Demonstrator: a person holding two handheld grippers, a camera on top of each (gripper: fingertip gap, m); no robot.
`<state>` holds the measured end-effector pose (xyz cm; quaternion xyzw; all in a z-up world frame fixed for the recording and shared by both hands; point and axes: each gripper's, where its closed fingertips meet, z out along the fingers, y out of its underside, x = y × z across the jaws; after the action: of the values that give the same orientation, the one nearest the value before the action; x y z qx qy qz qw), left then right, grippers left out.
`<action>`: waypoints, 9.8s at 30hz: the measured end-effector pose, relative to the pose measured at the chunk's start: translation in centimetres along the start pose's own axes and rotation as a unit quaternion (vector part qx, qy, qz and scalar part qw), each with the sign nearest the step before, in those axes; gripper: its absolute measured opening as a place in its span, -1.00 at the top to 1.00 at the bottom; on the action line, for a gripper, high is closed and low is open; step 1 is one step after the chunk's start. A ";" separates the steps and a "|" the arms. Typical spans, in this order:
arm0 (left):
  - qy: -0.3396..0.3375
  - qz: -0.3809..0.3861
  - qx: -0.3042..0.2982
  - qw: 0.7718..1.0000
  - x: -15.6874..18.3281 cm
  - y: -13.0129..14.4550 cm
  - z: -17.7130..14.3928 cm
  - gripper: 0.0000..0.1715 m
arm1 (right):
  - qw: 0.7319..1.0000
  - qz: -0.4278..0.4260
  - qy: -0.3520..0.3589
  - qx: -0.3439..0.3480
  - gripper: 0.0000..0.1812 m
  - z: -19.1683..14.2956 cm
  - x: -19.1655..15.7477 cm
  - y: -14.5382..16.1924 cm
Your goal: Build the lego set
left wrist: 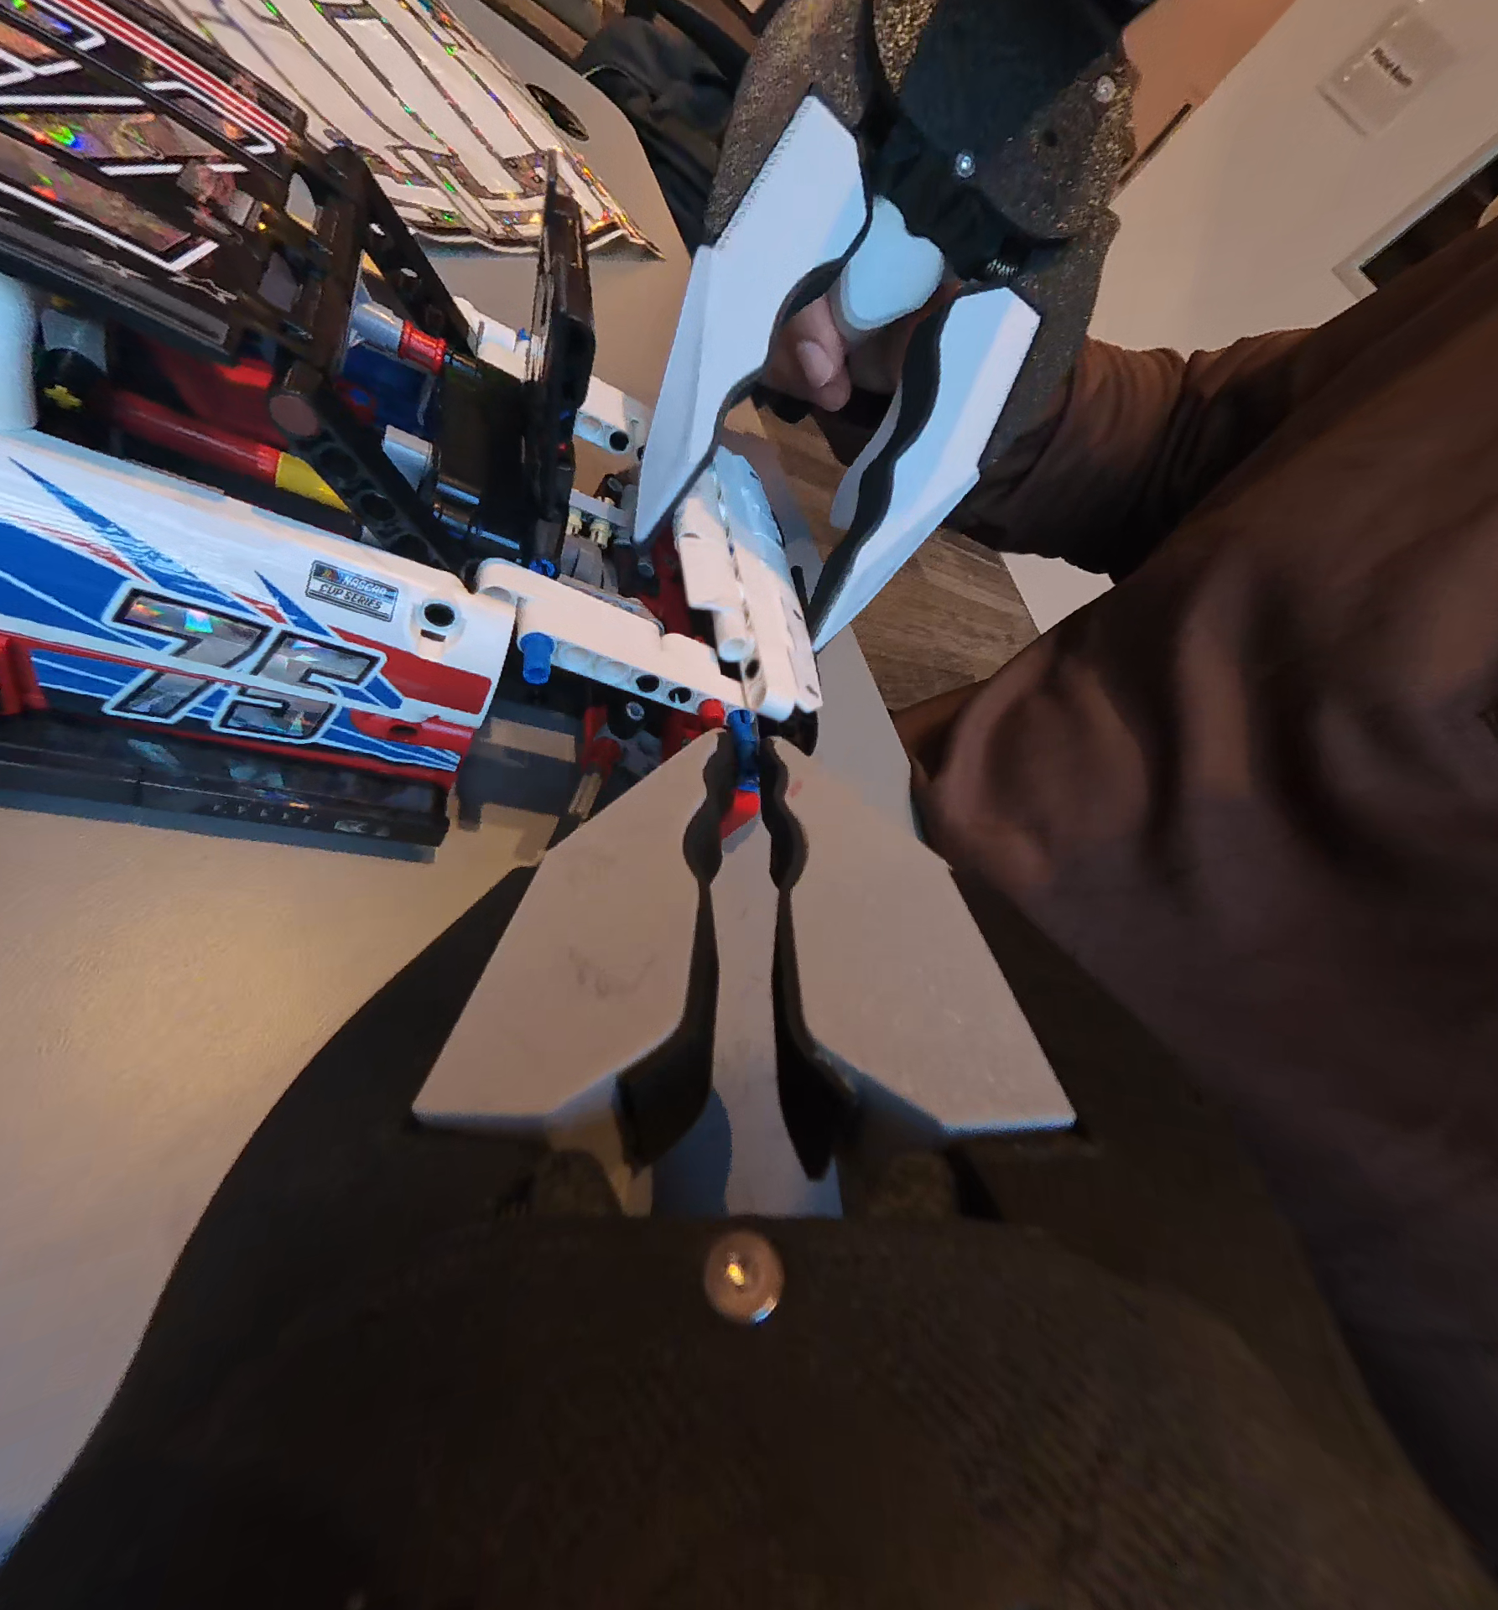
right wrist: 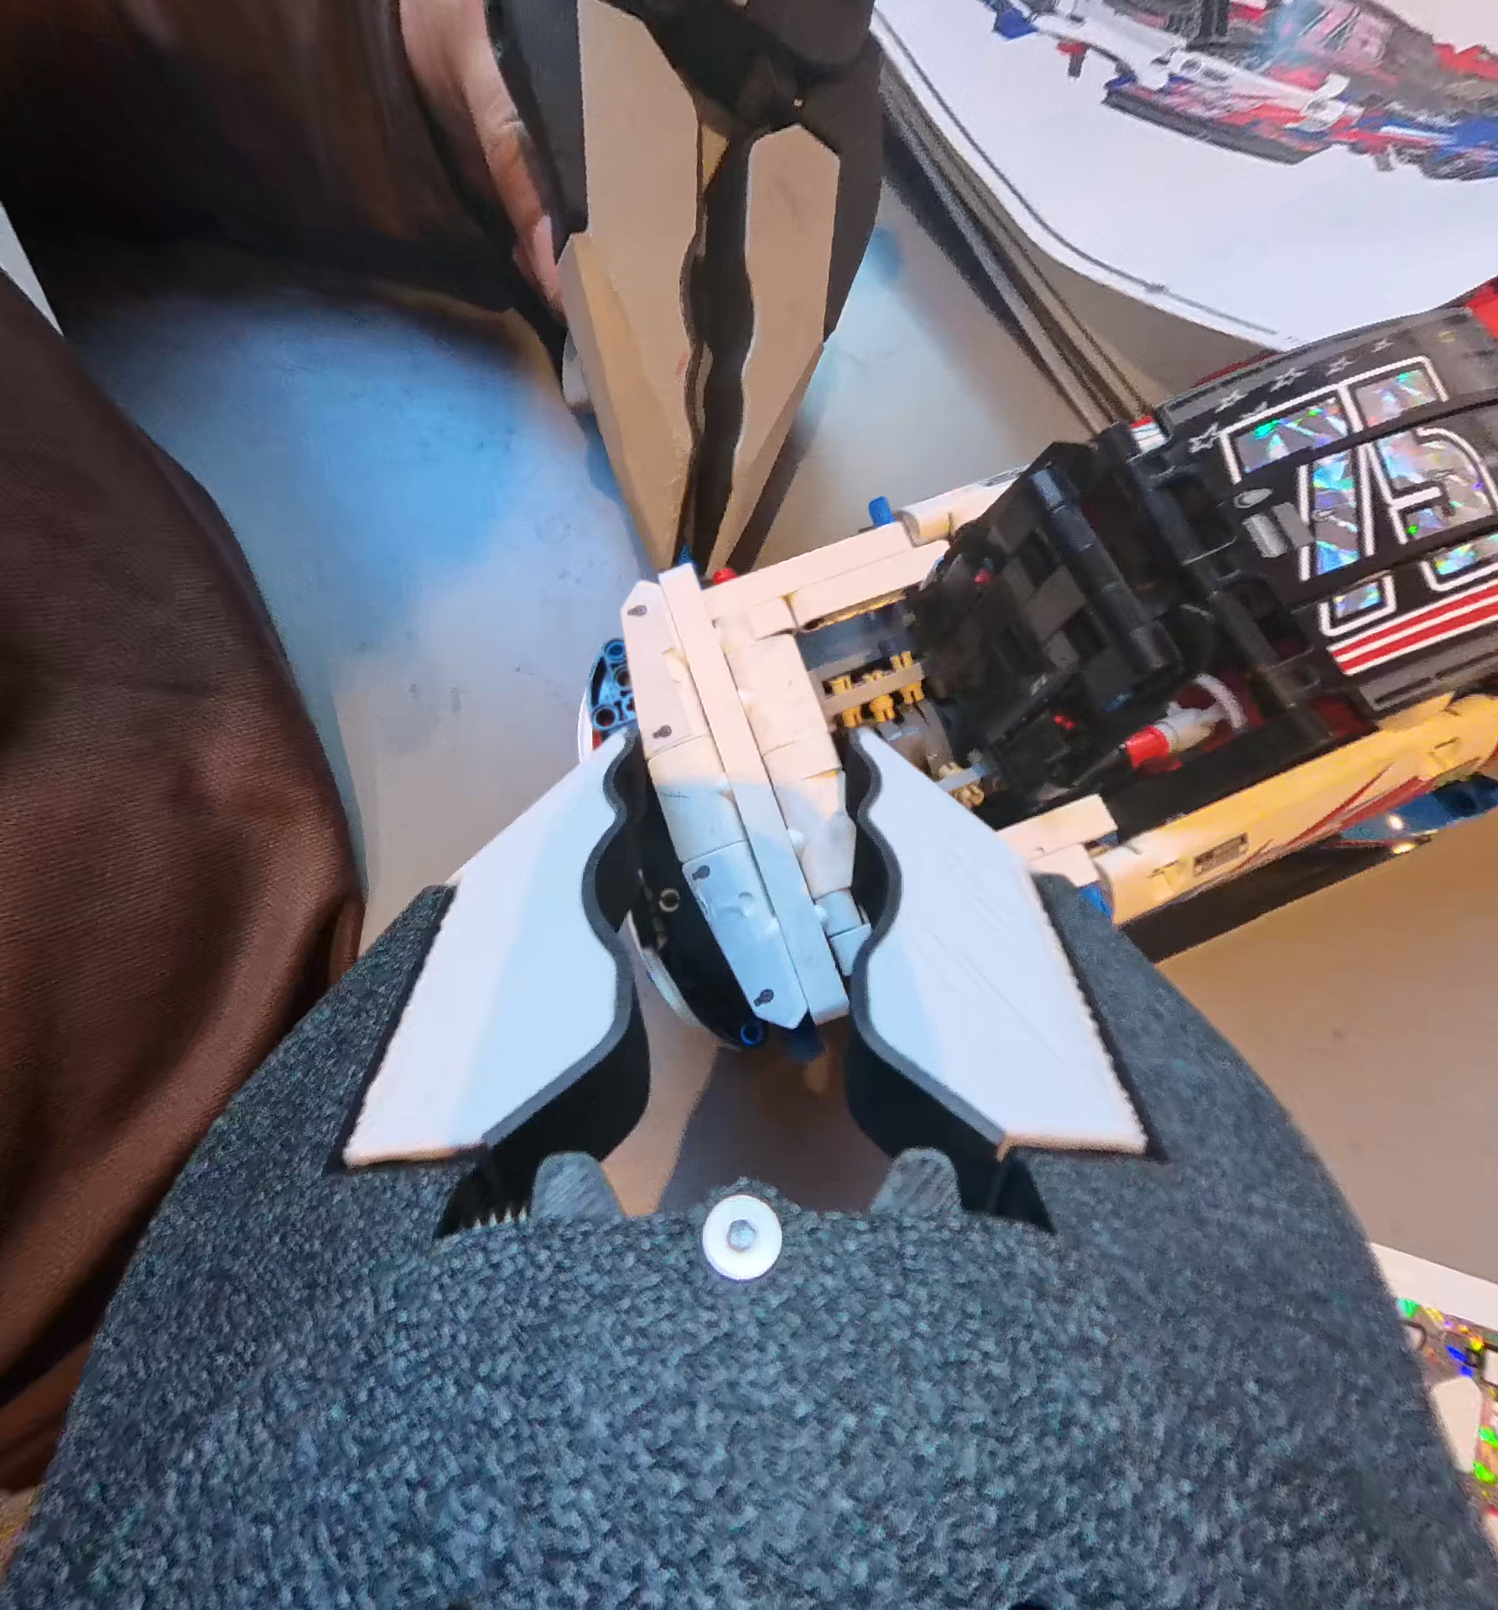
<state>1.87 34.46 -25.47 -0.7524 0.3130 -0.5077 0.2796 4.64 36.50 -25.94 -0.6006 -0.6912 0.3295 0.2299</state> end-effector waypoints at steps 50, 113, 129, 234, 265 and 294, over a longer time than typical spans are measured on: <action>0.026 -0.021 0.007 0.999 0.1 -0.5 0.2 0.97 | 0.996 -0.058 -0.063 -0.020 0.49 0.8 -0.4 -0.3; 0.012 -0.037 0.010 0.999 -0.2 -0.5 -0.1 0.97 | 0.995 -0.091 -0.043 0.023 0.55 1.0 -0.6 -0.4; 0.030 -0.089 0.000 0.996 -0.2 -0.1 -0.3 0.98 | 0.995 -0.085 -0.053 -0.013 0.54 1.1 -0.6 -0.3; 0.080 -0.115 -0.020 0.990 -0.3 -0.6 1.6 0.98 | 0.977 0.170 -0.130 0.007 0.58 -2.5 1.6 3.7; 0.069 -0.101 -0.018 0.992 -0.5 -0.8 2.0 0.99 | 0.980 0.151 -0.124 -0.037 0.59 -2.5 1.6 3.9; 0.072 -0.114 -0.001 0.991 -0.1 -0.8 1.6 0.97 | 0.986 0.141 -0.032 -0.084 0.72 -4.7 2.2 5.2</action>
<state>3.49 35.26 -25.49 -0.7449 0.2447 -0.5889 0.1962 11.12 39.80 -26.72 -0.6982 -0.6320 0.3187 0.1077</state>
